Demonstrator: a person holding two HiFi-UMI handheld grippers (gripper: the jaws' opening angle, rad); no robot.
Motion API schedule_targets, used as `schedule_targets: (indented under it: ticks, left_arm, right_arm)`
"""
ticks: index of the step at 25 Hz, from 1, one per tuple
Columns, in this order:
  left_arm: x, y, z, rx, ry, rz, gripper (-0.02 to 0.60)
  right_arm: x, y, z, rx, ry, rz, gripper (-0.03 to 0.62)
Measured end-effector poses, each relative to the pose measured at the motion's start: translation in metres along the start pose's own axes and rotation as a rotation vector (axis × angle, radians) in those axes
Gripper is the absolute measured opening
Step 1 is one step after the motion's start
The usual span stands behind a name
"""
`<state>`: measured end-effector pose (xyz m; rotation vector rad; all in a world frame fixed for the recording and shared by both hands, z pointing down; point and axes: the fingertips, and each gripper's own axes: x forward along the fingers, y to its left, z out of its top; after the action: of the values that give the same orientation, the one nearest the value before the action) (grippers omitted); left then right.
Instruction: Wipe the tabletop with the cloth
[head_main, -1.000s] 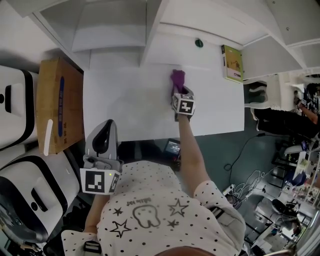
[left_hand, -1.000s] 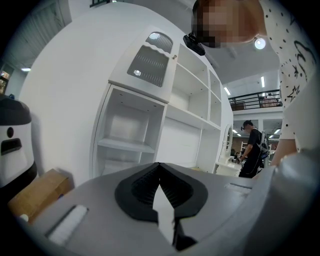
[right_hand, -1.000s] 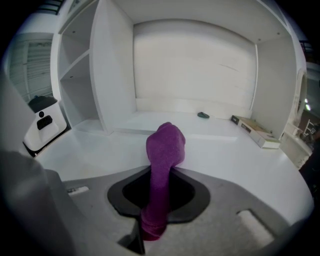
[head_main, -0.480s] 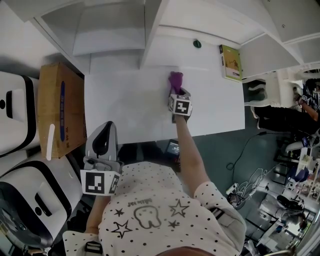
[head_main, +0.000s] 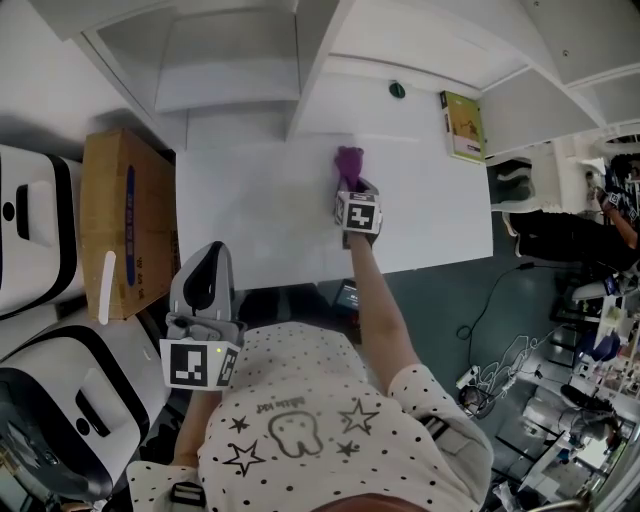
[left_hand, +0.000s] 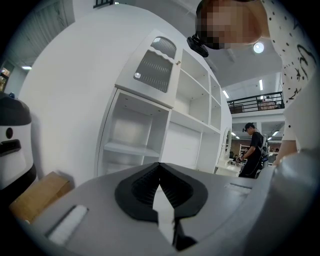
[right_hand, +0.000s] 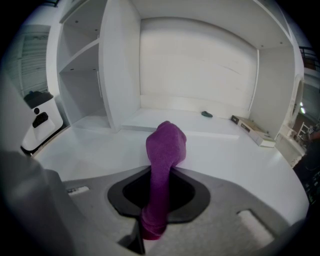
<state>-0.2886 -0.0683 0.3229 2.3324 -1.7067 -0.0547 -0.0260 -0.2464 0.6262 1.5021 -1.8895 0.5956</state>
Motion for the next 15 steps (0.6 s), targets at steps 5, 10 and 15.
schedule_targets:
  ticks: [5, 10, 15]
  left_arm:
    - [-0.006, 0.008, 0.003, 0.003, -0.007, 0.003, -0.005]
    - [-0.011, 0.019, 0.004, -0.014, -0.005, 0.002, -0.005]
    - [-0.017, 0.029, 0.009, 0.003, -0.015, 0.005, -0.005]
  right_arm:
    - [0.0, 0.014, 0.001, -0.012, 0.0, -0.005, 0.063]
    - [-0.001, 0.023, 0.003, -0.009, -0.007, -0.02, 0.063]
    - [-0.002, 0.033, 0.004, -0.009, -0.011, -0.008, 0.063]
